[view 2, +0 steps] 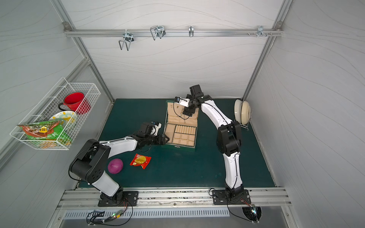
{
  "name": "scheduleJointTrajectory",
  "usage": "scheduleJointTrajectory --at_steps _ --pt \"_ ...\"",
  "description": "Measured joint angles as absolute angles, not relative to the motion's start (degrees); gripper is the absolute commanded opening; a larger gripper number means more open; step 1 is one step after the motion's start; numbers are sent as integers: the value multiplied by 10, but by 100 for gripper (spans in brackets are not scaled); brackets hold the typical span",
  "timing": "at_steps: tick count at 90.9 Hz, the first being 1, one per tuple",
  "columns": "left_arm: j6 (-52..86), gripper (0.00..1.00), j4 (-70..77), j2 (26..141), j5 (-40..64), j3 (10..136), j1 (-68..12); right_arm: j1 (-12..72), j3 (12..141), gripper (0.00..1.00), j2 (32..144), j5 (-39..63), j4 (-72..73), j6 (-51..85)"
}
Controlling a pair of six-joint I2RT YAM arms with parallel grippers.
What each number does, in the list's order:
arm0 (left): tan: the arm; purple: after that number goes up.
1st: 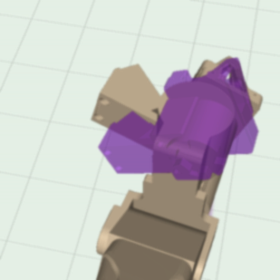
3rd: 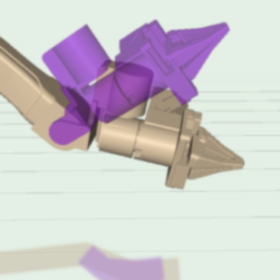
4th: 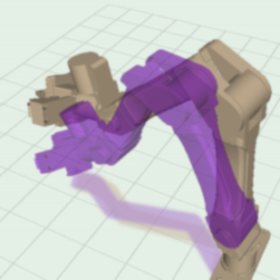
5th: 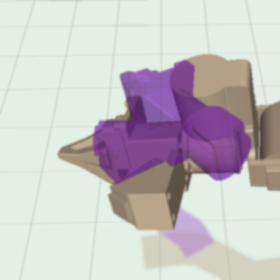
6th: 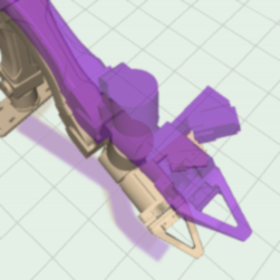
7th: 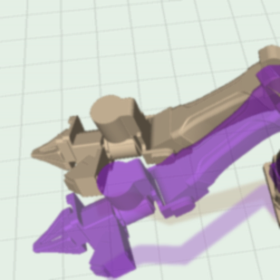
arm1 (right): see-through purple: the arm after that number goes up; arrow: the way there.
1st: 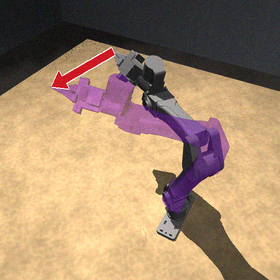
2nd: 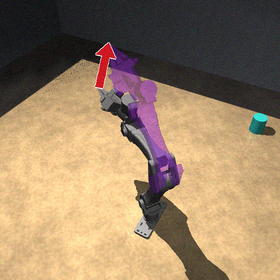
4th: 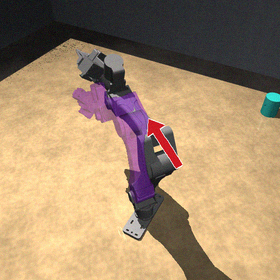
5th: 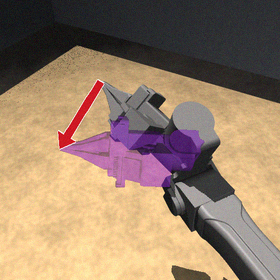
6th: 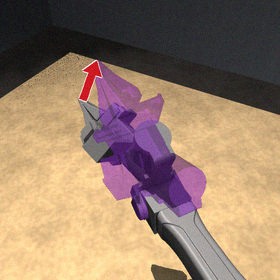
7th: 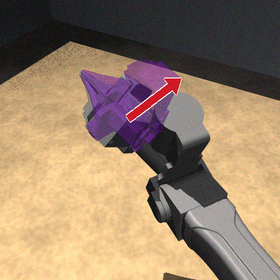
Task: Put jewelry chain into jewelry box
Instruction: Close the fastener on the jewelry box.
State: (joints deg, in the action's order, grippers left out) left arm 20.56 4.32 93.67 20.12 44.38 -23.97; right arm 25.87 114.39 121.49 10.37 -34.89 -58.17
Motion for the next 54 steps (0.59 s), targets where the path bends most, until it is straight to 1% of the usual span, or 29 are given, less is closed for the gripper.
scheduleJointTrajectory --at_steps 11,17,22,34,54 --pt "206 81 41 936 201 438 -243 259 1160 65 1222 96 -353 -591" --pt "206 81 41 934 201 436 -244 260 1166 57 1225 93 -354 -593" --pt "206 80 41 932 201 434 -246 260 1169 51 1227 92 -357 -595" --pt "208 79 41 929 202 433 -252 260 1178 42 1227 94 -368 -602" --pt "215 77 41 918 192 427 -272 267 1197 36 1227 91 -404 -603"
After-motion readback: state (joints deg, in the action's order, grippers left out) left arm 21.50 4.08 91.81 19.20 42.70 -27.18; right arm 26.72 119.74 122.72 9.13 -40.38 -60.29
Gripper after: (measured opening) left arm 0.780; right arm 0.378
